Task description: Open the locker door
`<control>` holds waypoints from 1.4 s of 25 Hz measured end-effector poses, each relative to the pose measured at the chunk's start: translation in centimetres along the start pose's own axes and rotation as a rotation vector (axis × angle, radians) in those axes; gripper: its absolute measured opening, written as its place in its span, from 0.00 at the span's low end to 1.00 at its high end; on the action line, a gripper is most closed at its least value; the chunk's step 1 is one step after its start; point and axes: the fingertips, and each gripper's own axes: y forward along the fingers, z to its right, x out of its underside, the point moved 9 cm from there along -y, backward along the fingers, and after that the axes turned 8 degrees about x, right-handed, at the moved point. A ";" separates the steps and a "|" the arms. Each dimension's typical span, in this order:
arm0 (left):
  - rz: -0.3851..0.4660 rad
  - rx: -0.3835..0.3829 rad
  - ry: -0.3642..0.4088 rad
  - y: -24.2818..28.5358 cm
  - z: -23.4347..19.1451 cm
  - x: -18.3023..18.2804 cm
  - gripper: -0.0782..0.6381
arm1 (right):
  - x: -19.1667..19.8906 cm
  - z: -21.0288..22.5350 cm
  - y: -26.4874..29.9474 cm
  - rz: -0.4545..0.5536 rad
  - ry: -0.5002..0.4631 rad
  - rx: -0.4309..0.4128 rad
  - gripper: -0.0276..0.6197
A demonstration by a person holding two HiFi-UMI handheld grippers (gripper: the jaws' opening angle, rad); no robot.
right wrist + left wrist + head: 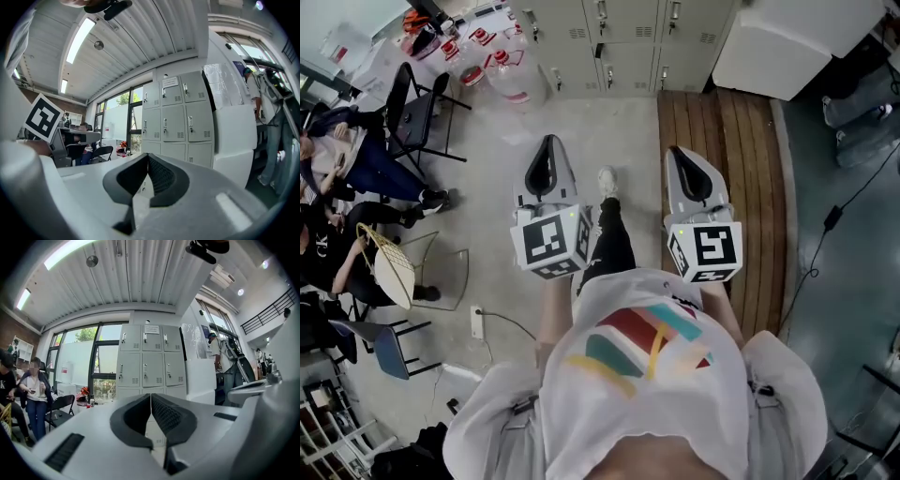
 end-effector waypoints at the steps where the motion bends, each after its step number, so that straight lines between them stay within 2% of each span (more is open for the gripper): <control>1: -0.005 0.008 -0.002 1.0 -0.4 0.4 0.13 | 0.1 0.3 0.7 0.004 -0.005 0.011 0.05; 4: 0.001 0.029 -0.010 4.9 -1.6 1.0 0.13 | 0.3 1.8 3.9 0.006 -0.016 0.059 0.05; 10: 0.003 0.079 -0.014 14.3 -4.2 0.7 0.13 | 0.3 4.6 12.4 -0.059 -0.005 0.132 0.05; 13: -0.020 0.107 -0.010 20.1 -5.9 0.4 0.13 | -0.2 5.2 17.3 -0.088 0.000 0.132 0.05; 19: 0.032 0.151 -0.007 30.3 -9.4 -2.2 0.13 | -3.1 6.3 27.7 -0.071 -0.011 0.135 0.05; 24: 0.035 0.186 -0.066 36.6 -12.3 -2.9 0.13 | -4.1 5.8 35.2 -0.089 -0.013 0.101 0.05; 30: 0.003 0.219 -0.017 42.9 -14.0 -2.3 0.13 | -3.7 6.1 41.3 -0.136 -0.033 0.082 0.05; 35: -0.029 0.275 -0.019 46.1 -14.9 -1.2 0.13 | -3.1 6.1 44.4 -0.196 -0.054 0.085 0.05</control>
